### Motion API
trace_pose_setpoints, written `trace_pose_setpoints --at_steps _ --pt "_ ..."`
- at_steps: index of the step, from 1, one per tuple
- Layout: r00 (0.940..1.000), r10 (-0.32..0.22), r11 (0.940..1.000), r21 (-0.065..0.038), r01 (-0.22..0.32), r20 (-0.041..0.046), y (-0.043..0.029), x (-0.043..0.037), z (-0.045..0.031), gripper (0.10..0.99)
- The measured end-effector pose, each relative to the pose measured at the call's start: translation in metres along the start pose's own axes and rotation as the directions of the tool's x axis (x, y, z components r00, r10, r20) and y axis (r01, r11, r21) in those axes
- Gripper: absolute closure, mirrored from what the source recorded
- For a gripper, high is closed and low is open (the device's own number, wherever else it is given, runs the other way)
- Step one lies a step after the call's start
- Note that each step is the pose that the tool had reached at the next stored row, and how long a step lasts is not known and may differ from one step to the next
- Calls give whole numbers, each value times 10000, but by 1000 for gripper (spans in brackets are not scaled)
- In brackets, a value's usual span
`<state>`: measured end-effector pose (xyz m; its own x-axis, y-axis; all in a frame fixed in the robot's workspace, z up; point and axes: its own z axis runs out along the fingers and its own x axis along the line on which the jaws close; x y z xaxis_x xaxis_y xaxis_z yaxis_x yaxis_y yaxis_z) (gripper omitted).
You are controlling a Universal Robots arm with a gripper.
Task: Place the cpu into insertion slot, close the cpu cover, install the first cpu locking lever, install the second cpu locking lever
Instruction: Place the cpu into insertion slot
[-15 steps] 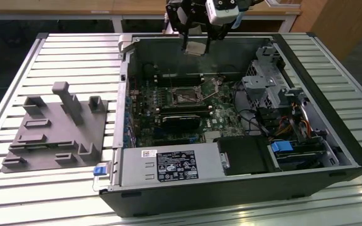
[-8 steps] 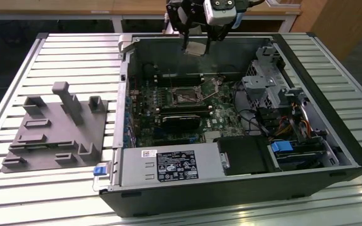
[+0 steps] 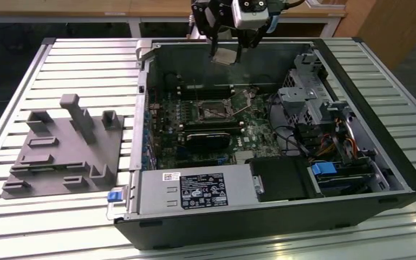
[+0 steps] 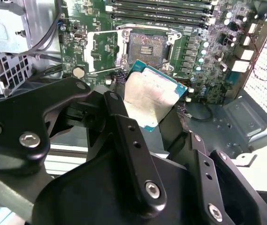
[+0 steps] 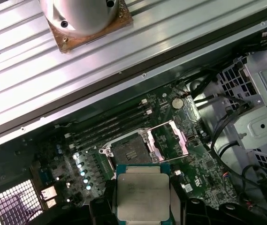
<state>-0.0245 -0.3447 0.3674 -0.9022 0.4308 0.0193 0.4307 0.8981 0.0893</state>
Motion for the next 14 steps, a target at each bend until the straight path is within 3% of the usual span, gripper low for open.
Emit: trace_pose_setpoints --at_steps 14 --pt "9960 887 9961 -22 -887 78 0 1 5 549"
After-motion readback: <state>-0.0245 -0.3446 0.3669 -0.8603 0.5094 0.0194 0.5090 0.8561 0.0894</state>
